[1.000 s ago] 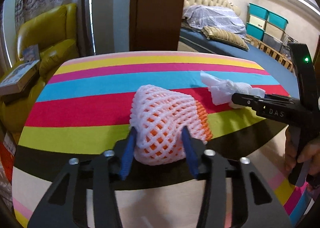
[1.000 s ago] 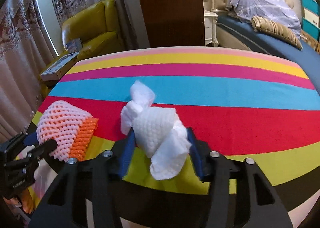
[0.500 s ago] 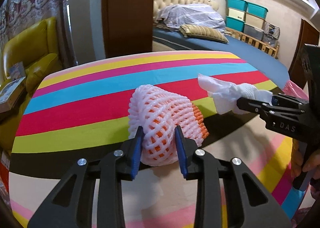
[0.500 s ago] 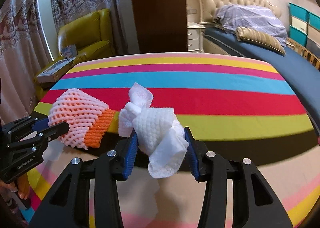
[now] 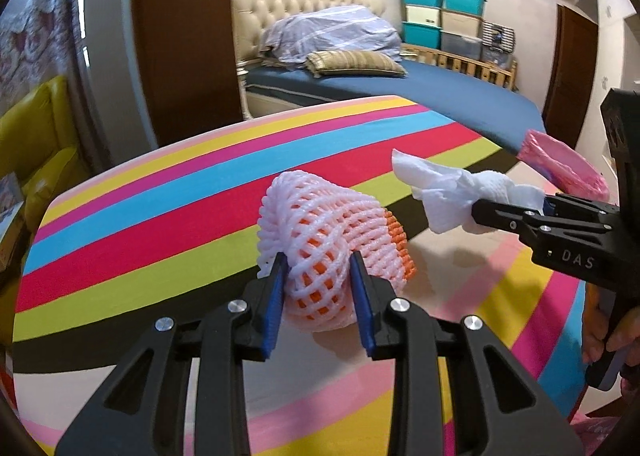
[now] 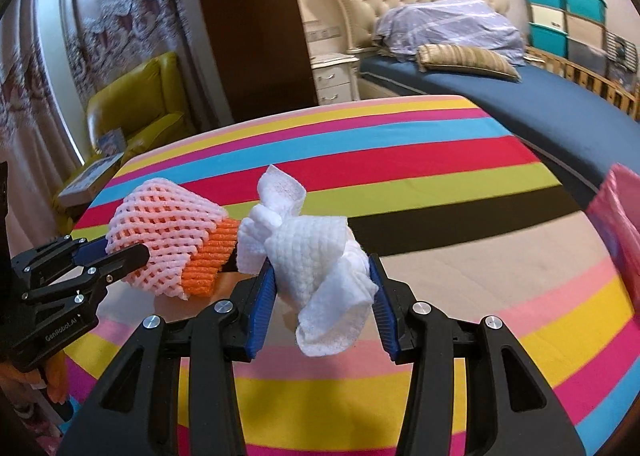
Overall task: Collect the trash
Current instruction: 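Carry the foam net and tissue toward the pink wastebasket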
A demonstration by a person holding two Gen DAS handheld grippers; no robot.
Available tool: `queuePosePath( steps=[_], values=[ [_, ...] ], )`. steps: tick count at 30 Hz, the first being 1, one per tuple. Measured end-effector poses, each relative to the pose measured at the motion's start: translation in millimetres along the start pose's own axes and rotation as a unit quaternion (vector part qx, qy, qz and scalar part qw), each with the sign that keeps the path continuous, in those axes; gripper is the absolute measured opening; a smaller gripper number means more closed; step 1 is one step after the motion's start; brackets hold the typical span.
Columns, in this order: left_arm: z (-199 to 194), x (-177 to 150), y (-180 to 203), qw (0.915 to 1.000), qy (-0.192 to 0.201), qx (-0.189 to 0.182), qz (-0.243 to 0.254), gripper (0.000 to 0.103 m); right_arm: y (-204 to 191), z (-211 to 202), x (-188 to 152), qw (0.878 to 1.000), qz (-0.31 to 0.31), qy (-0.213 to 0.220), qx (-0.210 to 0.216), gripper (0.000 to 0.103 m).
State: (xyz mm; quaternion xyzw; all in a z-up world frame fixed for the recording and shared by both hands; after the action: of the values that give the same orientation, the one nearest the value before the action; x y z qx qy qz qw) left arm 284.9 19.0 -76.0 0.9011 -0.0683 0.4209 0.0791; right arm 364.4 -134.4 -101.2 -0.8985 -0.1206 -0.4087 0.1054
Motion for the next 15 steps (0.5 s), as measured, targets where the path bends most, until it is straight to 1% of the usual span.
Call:
queuePosePath(
  steps=[8,15],
  values=[
    [10,4,35,0.9992,-0.004,-0.020,0.035,0.031,46,-14,-3,0.999,0.044,0.014,-0.024,0.044],
    [24,14,66,0.9966,-0.008,-0.050,0.065,0.031,94,-25,-7,0.994,0.087,0.028,-0.054,0.044]
  ],
)
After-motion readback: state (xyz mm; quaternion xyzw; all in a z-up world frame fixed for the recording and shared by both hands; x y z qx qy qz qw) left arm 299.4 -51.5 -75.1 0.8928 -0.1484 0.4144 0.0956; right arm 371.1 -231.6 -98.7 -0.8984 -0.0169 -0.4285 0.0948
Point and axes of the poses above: each gripper's, at about its wrist camera, not at the fingertips, and z roughly the way its jaws point, y to its right, x to its top, the point moved 7 cm from there along z, roughly the way its jaws point, and after that the axes turned 9 degrees about -x, right-handed, at the moved point
